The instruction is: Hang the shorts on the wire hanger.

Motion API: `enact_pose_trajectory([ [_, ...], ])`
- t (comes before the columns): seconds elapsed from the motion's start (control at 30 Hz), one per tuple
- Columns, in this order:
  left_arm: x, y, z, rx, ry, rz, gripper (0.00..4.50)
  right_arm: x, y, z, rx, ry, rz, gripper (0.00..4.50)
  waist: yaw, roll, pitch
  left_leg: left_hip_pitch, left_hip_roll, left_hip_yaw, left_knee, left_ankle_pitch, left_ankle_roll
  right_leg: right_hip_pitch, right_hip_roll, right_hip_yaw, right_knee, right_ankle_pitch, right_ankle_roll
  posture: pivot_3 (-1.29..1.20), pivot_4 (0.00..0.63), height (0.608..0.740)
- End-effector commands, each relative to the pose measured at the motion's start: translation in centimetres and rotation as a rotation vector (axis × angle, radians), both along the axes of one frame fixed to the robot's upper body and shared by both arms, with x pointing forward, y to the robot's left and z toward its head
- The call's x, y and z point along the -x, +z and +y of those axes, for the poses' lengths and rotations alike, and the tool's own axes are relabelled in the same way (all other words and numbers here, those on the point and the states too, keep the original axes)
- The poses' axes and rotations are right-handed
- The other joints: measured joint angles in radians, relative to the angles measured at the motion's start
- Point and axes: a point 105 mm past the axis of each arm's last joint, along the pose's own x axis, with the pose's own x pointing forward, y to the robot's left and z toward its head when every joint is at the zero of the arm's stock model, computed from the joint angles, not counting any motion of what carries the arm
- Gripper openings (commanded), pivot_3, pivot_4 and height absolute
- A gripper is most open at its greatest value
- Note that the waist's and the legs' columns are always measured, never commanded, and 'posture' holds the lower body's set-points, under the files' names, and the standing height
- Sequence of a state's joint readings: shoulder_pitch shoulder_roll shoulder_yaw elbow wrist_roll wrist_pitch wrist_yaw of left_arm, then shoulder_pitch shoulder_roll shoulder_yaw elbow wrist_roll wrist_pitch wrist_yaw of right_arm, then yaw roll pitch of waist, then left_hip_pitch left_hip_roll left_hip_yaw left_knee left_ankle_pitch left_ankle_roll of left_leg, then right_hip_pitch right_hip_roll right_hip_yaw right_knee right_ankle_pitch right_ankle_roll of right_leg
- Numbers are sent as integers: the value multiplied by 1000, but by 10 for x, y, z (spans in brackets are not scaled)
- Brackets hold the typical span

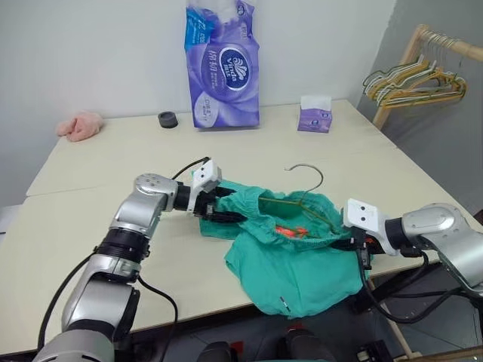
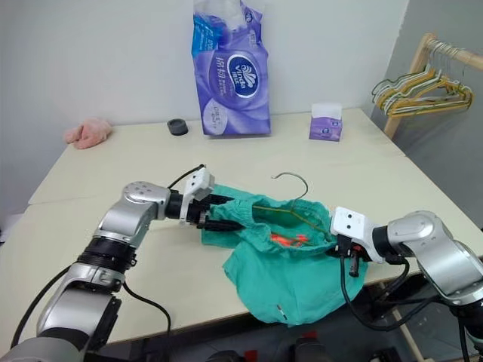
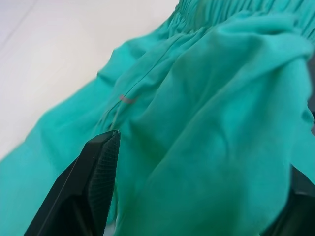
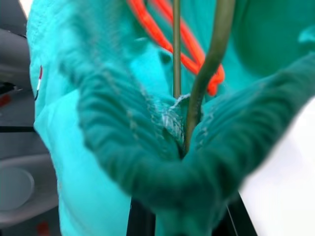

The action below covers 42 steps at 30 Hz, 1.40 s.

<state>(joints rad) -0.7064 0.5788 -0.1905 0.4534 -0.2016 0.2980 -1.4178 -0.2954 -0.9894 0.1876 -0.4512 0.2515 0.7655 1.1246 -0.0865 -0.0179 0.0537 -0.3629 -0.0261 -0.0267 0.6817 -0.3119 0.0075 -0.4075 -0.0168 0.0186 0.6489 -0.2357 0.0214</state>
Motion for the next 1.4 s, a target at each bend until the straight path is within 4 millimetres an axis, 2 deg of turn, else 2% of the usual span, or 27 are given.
enact_pose_trajectory([
  [0.03,3,4,6,-28,-46,1,3594,1,15,-1,-5,16,-40,0,0,0,0,0,0,0,0,0,0,0,0,0,0,0,0,-195,16,740],
  [0.17,5,-2,9,-64,-71,6,3594,4,16,-6,4,7,-30,0,0,0,0,0,0,0,0,0,0,0,0,0,0,0,0,-205,18,740],
  [0.4,10,0,7,-49,-112,21,3594,6,14,-10,12,1,-24,0,-2,0,0,0,0,0,0,0,0,0,0,0,0,0,0,-209,23,740],
  [0.53,2,-2,10,-52,-57,34,2736,7,13,-13,19,-7,-19,0,-1,0,0,0,0,0,0,0,0,0,0,0,0,0,0,-205,25,740],
  [0.77,-1,-26,28,-201,-52,-29,508,7,15,-15,23,-7,-19,0,-2,0,0,0,0,0,0,0,0,0,0,0,0,0,0,-205,24,740],
  [0.83,-4,-29,31,-212,-43,-49,8,7,15,-16,24,-7,-19,0,-2,0,0,0,0,0,0,0,0,0,0,0,0,0,0,-205,24,740],
  [1.03,-14,-24,25,-166,-8,-112,8,8,16,-17,23,-9,-19,0,0,0,0,0,0,0,0,0,0,0,-1,0,0,0,0,-205,26,740],
  [1.17,-11,-17,16,-101,-31,-86,8,8,15,-17,19,-10,-18,0,-1,0,0,0,0,0,0,0,0,0,-1,0,0,0,0,-206,27,740],
  [1.27,-11,-18,20,-124,-38,-118,8,9,12,-20,26,-17,-13,0,-2,0,0,0,0,0,0,0,0,0,-1,0,0,0,0,-203,26,740],
  [1.4,-22,-21,31,-163,47,-182,8,10,13,-24,26,-27,-9,0,-1,0,0,0,0,0,0,0,0,0,-1,0,0,0,0,-201,26,740],
])
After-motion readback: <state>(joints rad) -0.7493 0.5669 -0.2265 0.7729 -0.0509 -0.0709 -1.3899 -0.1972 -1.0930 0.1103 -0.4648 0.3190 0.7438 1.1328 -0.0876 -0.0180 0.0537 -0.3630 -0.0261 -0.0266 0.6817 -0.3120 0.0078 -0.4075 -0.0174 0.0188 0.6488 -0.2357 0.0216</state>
